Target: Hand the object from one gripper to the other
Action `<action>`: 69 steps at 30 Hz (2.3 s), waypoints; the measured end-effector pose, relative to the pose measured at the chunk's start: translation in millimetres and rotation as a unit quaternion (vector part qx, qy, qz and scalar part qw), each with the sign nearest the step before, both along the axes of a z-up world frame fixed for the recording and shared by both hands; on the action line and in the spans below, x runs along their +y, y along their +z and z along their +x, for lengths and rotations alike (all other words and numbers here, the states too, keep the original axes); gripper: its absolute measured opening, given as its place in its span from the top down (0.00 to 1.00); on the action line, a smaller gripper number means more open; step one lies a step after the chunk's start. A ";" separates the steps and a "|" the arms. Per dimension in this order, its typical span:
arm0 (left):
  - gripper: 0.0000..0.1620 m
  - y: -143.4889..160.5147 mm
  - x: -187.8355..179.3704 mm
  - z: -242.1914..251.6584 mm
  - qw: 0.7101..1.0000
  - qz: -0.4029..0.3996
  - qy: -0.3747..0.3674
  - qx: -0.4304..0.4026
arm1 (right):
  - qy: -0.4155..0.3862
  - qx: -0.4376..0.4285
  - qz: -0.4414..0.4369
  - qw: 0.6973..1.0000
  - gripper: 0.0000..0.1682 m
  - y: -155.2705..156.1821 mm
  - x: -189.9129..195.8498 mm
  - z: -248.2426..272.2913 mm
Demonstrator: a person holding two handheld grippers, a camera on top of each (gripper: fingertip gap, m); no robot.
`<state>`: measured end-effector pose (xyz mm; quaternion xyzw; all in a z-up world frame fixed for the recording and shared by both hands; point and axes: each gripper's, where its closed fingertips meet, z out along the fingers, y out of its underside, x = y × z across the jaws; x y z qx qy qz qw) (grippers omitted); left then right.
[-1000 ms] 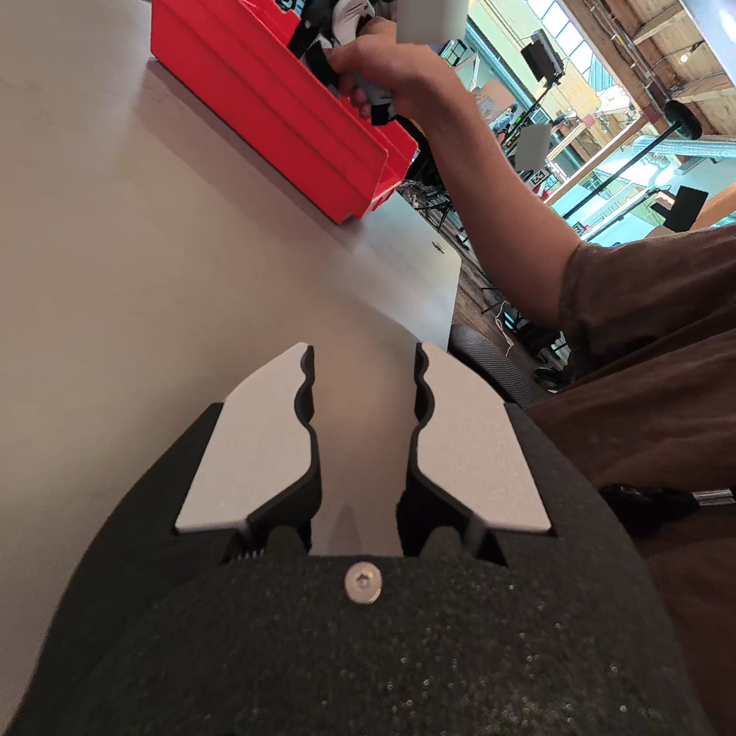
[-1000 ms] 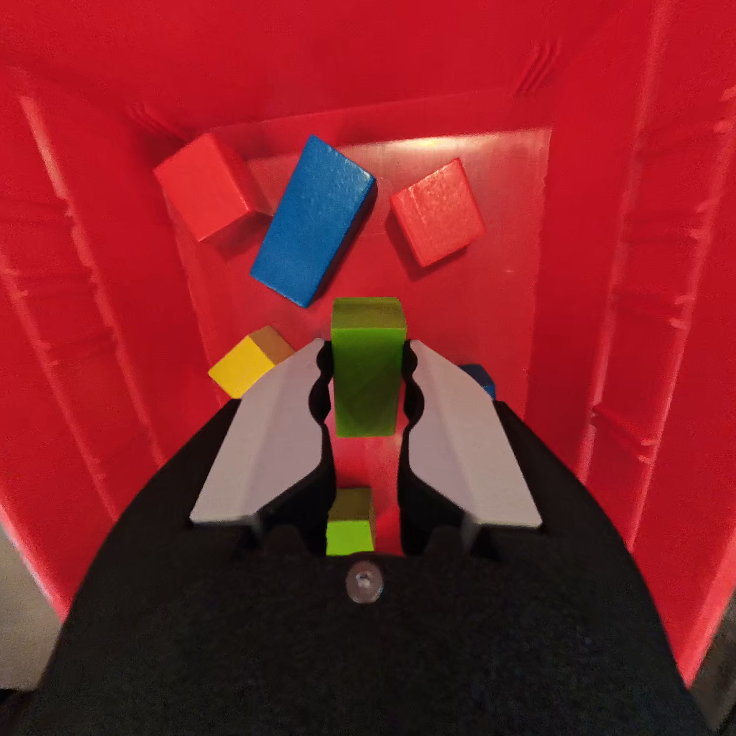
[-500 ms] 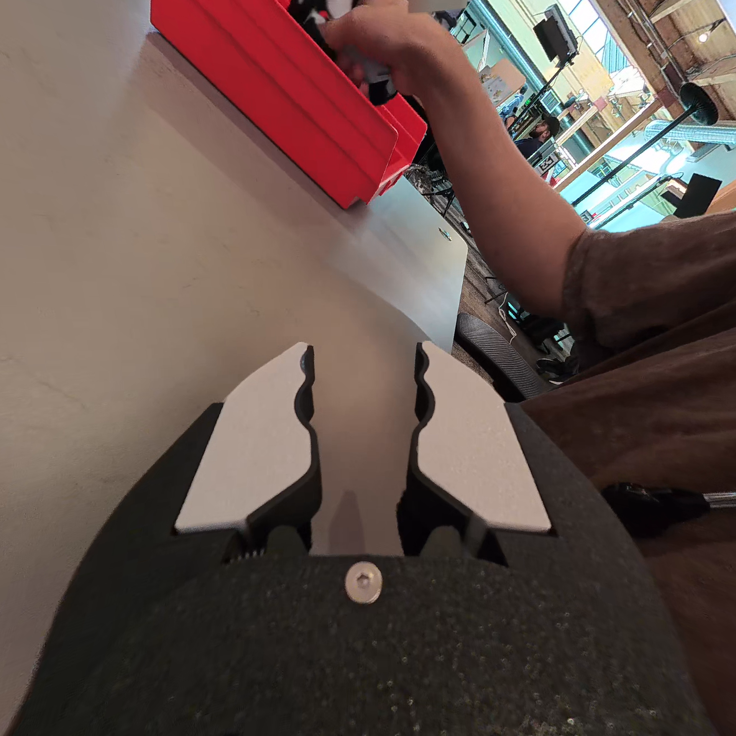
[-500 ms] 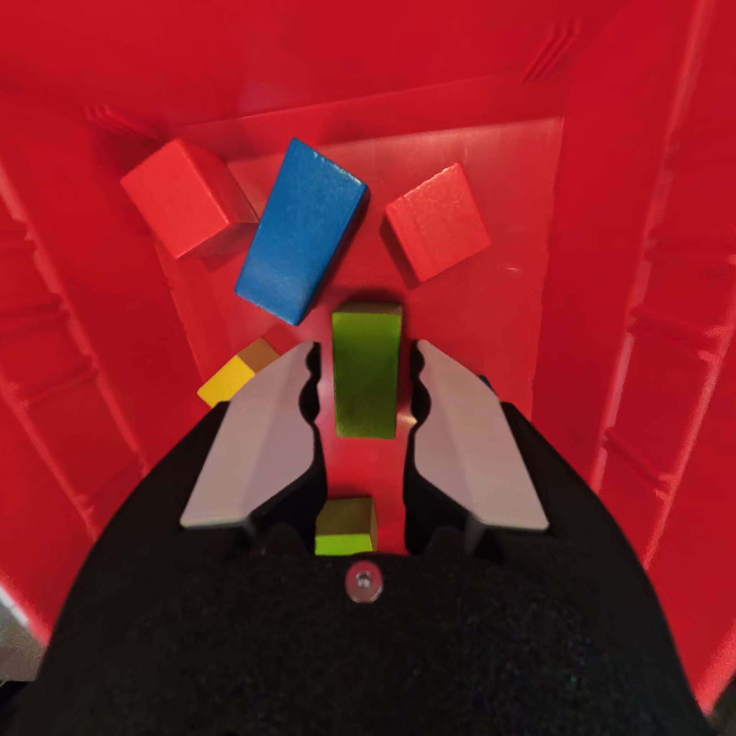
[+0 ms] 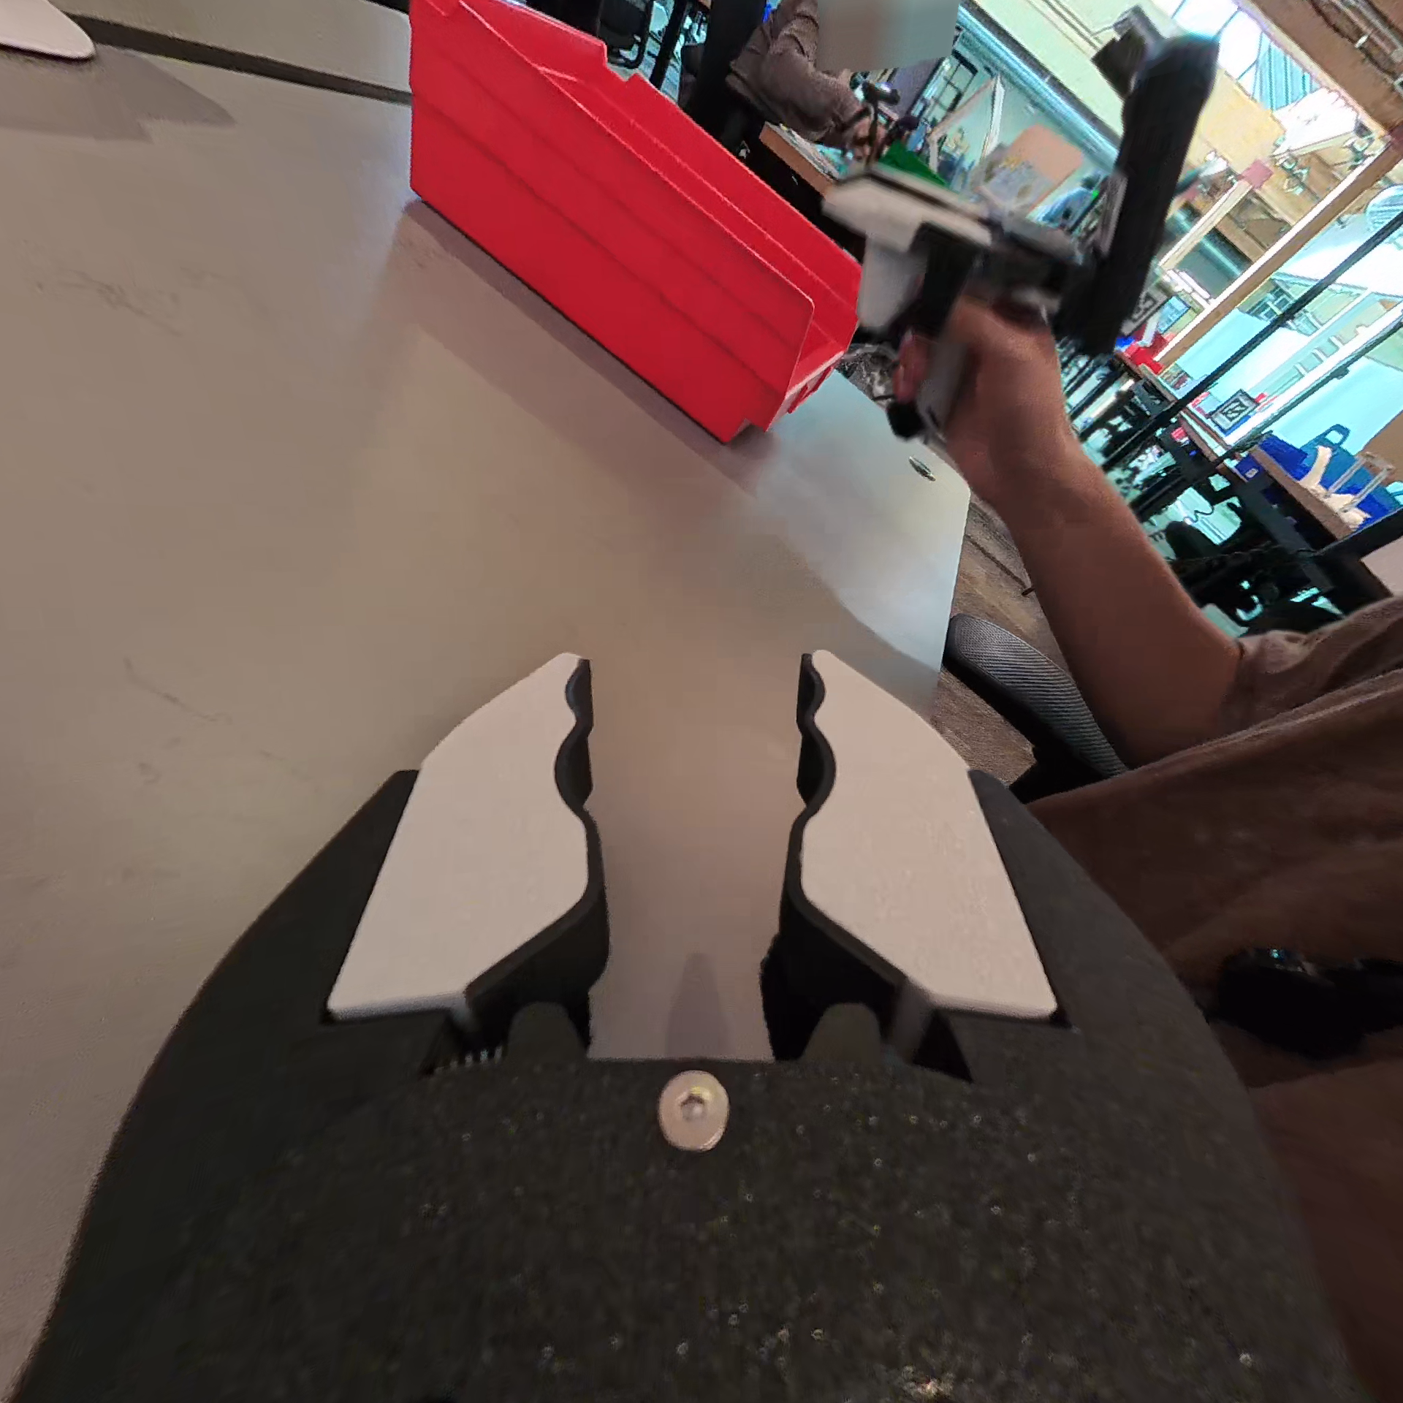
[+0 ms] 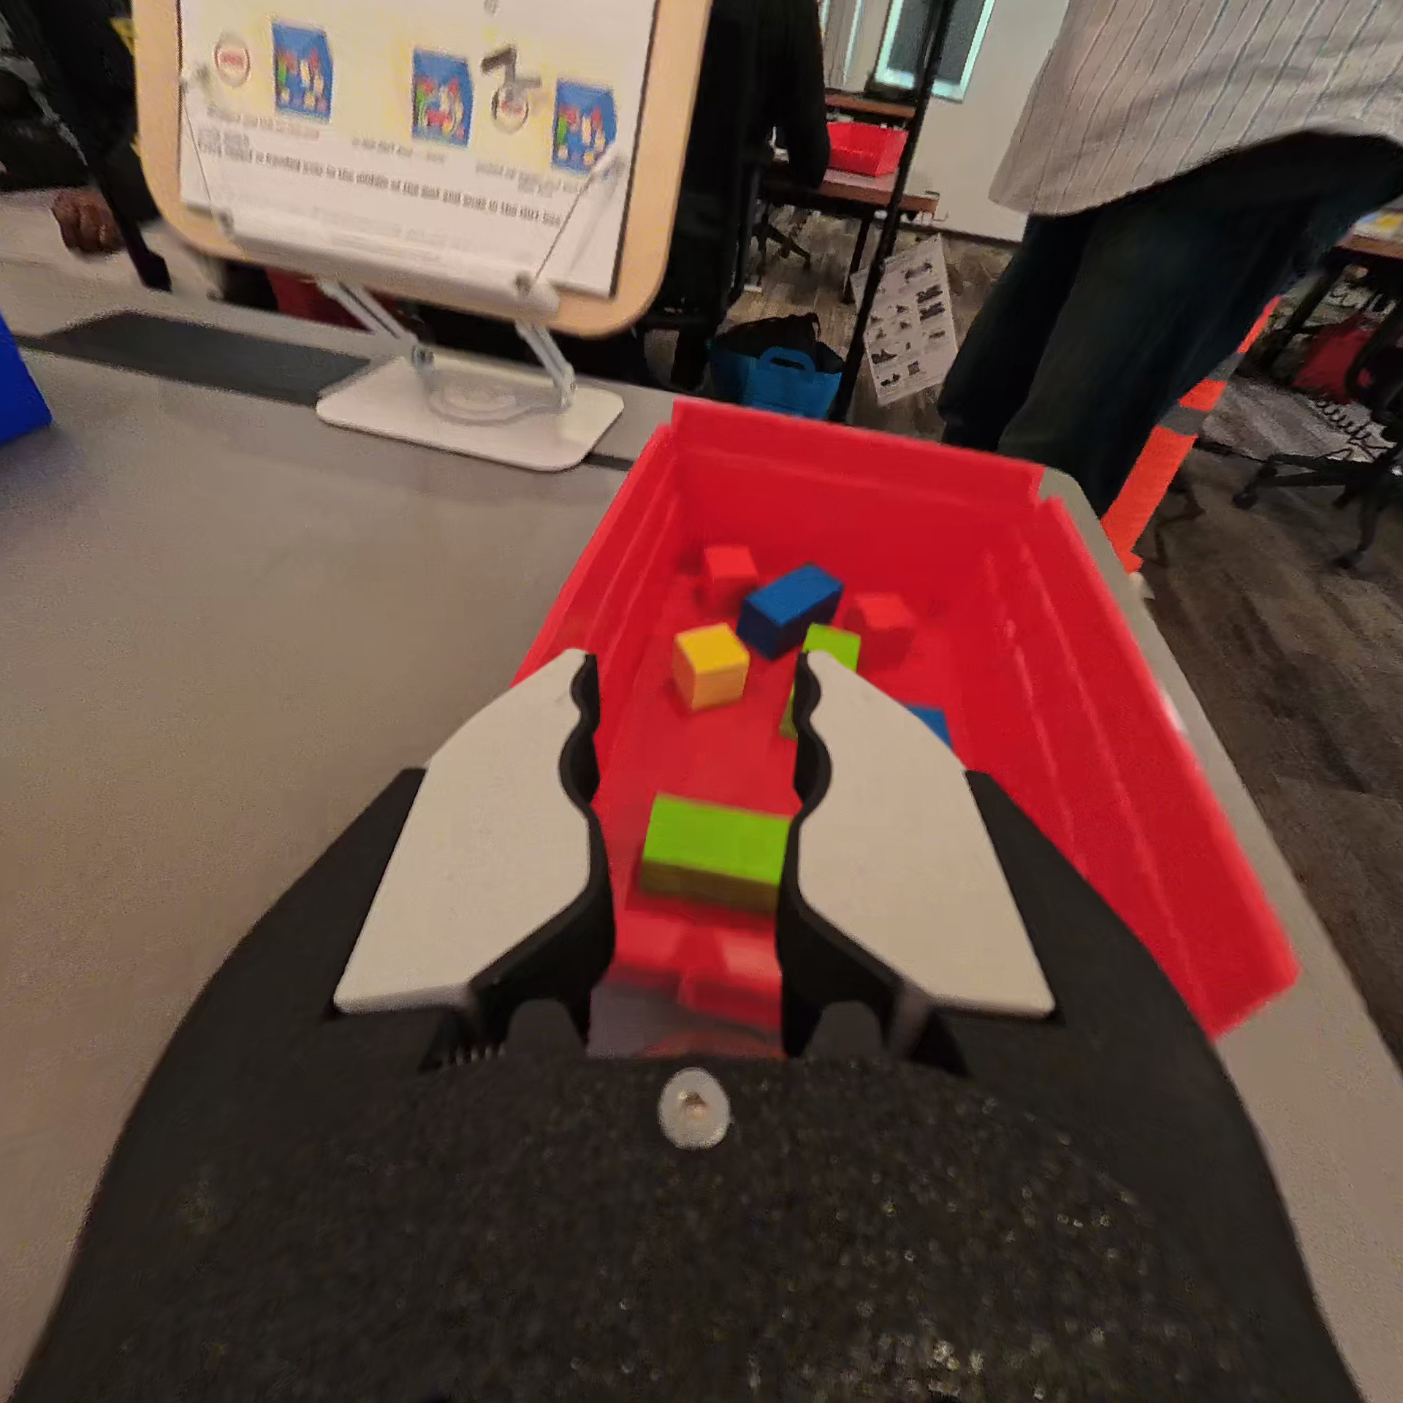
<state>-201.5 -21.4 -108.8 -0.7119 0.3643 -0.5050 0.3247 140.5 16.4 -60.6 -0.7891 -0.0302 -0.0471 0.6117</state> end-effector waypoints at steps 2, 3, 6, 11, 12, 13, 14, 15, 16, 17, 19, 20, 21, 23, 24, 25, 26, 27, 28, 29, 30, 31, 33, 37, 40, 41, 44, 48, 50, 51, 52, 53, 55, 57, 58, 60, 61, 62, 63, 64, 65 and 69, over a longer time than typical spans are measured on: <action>0.67 1.1 0.9 0.5 1.000 0.007 0.004 -0.001 | -0.014 0.001 0.003 1.000 0.71 -22.4 -17.3 -8.3; 0.67 1.6 1.4 0.9 1.000 0.010 0.006 -0.002 | -0.019 0.008 0.004 1.000 0.71 -32.5 -23.2 -11.0; 0.65 3.9 1.6 2.9 1.000 0.018 0.006 -0.007 | -0.028 0.028 -0.008 0.999 0.70 -51.9 -31.9 -10.9; 0.65 6.3 5.8 0.4 0.999 0.027 0.023 -0.003 | -0.020 0.052 0.008 0.998 0.71 -45.8 -31.0 -2.7; 0.65 5.6 8.4 -3.0 0.999 0.030 0.030 0.008 | -0.021 0.051 0.009 0.998 0.71 -45.6 -32.1 -2.0; 0.66 6.2 11.1 -8.1 0.999 0.032 0.036 0.021 | -0.020 0.050 0.011 0.999 0.71 -45.4 -33.4 -2.5; 0.67 10.5 14.5 -14.6 0.998 0.034 0.043 0.030 | -0.018 0.049 0.013 0.999 0.73 -45.1 -34.7 -3.8; 0.67 18.2 19.6 -23.4 0.997 0.040 0.053 0.038 | -0.014 0.049 0.014 0.999 0.74 -44.7 -35.5 -5.7; 0.67 27.9 27.5 -35.2 0.995 0.052 0.068 0.051 | -0.011 0.050 0.013 0.999 0.74 -45.1 -35.7 -7.6; 0.67 38.8 38.4 -49.4 0.991 0.066 0.091 0.066 | -0.007 0.050 0.008 0.999 0.74 -46.7 -35.6 -9.1; 0.68 55.6 63.3 -81.5 0.981 0.075 0.138 0.113 | -0.003 0.046 0.003 0.999 0.75 -48.7 -34.4 -10.6; 0.68 57.6 77.5 -99.2 0.973 0.065 0.161 0.151 | 0.000 0.046 0.004 0.999 0.75 -48.6 -33.3 -11.2; 0.68 56.6 92.9 -116.1 0.963 0.055 0.182 0.191 | 0.004 0.050 0.004 0.999 0.75 -48.7 -31.8 -12.4; 0.67 46.7 127.9 -146.9 0.936 0.026 0.226 0.268 | 0.013 0.058 0.001 0.998 0.75 -50.0 -29.0 -14.7; 0.67 37.9 145.4 -159.5 0.920 0.001 0.248 0.303 | 0.017 0.062 -0.001 0.998 0.75 -50.5 -27.8 -16.0; 0.65 28.4 162.4 -168.3 0.905 -0.027 0.266 0.330 | 0.021 0.064 -0.002 0.998 0.75 -50.8 -27.1 -17.5; 0.66 19.1 180.0 -173.7 0.893 -0.052 0.284 0.347 | 0.023 0.064 -0.003 0.998 0.75 -51.1 -26.6 -18.8; 0.66 9.7 196.7 -176.9 0.881 -0.076 0.299 0.358 | 0.026 0.064 -0.004 0.998 0.75 -51.6 -26.6 -20.1; 0.66 0.9 212.5 -178.0 0.872 -0.097 0.309 0.367 | 0.027 0.062 -0.007 0.998 0.75 -52.5 -26.7 -21.1; 0.65 -7.3 227.4 -178.5 0.864 -0.114 0.317 0.375 | 0.029 0.059 -0.010 0.998 0.75 -53.7 -26.9 -21.7; 0.64 -15.0 241.0 -178.6 0.856 -0.129 0.324 0.383 | 0.028 0.055 -0.013 0.998 0.75 -54.8 -27.4 -21.4; 0.63 -21.8 252.8 -176.7 0.851 -0.142 0.326 0.387 | 0.026 0.050 -0.015 0.998 0.75 -55.3 -28.1 -20.7; 0.63 -35.1 269.6 -167.9 0.849 -0.166 0.316 0.390 | 0.023 0.043 -0.016 0.999 0.75 -55.9 -29.4 -18.8; 0.66 -64.8 285.8 -171.4 0.817 -0.185 0.308 0.451 | 0.016 0.040 -0.021 0.999 0.75 -58.4 -32.9 -14.2; 0.79 -74.9 281.6 -170.8 0.813 -0.195 0.289 0.466 | 0.011 0.042 -0.023 0.999 0.75 -59.0 -35.7 -10.9; 0.79 -74.6 279.1 -172.4 0.812 -0.194 0.286 0.471 | 0.009 0.041 -0.023 0.999 0.75 -59.2 -36.5 -9.8; 0.79 -71.6 270.2 -183.5 0.809 -0.181 0.278 0.485 | 0.006 0.045 -0.022 0.999 0.75 -58.7 -37.9 -8.2; 0.79 -44.5 257.0 -197.9 0.851 -0.168 0.289 0.405 | 0.021 0.052 -0.005 0.998 0.75 -49.6 -37.8 -17.1; 0.79 -16.2 247.3 -193.5 0.898 -0.156 0.267 0.312 | 0.048 0.069 0.012 0.996 0.75 -38.8 -35.4 -30.9; 0.79 0.3 241.3 -190.3 0.918 -0.152 0.256 0.262 | 0.067 0.079 0.021 0.994 0.75 -31.7 -32.7 -40.4; 0.79 18.7 235.1 -184.9 0.937 -0.145 0.242 0.208 | 0.089 0.086 0.029 0.992 0.75 -23.8 -29.1 -51.3; 0.79 39.1 226.7 -174.9 0.955 -0.138 0.218 0.146 | 0.114 0.087 0.035 0.989 0.75 -15.4 -24.4 -63.6; 0.79 79.0 201.7 -146.1 0.979 -0.143 0.144 0.027 | 0.177 0.077 0.047 0.980 0.75 1.1 -12.2 -94.5; 0.79 109.8 176.2 -114.2 0.982 -0.161 0.073 -0.064 | 0.250 0.044 0.047 0.966 0.74 12.3 2.2 -132.2; 0.79 119.9 163.8 -97.4 0.980 -0.171 0.040 -0.093 | 0.289 0.022 0.045 0.956 0.73 16.7 8.4 -153.2; 0.79 136.0 139.9 -61.6 0.969 -0.200 -0.023 -0.144 | 0.356 -0.012 0.066 0.932 0.71 31.0 18.4 -193.2; 0.79 141.5 127.6 -43.6 0.960 -0.220 -0.055 -0.164 | 0.385 -0.024 0.079 0.919 0.70 38.8 22.0 -212.1; 0.79 145.5 116.0 -26.1 0.949 -0.244 -0.085 -0.181 | 0.411 -0.034 0.089 0.907 0.69 45.5 24.9 -229.0; 0.79 147.7 105.3 -9.4 0.936 -0.271 -0.112 -0.194 | 0.429 -0.047 0.095 0.897 0.68 51.3 28.3 -243.2; 0.79 148.4 95.5 5.8 0.923 -0.296 -0.137 -0.203 | 0.441 -0.057 0.104 0.889 0.67 57.4 31.2 -254.9; 0.79 147.4 87.2 19.5 0.912 -0.316 -0.157 -0.208 | 0.453 -0.063 0.114 0.882 0.66 63.6 32.7 -264.9; 0.79 133.2 68.7 55.7 0.894 -0.354 -0.190 -0.200 | 0.467 -0.068 0.139 0.870 0.66 80.8 36.1 -281.6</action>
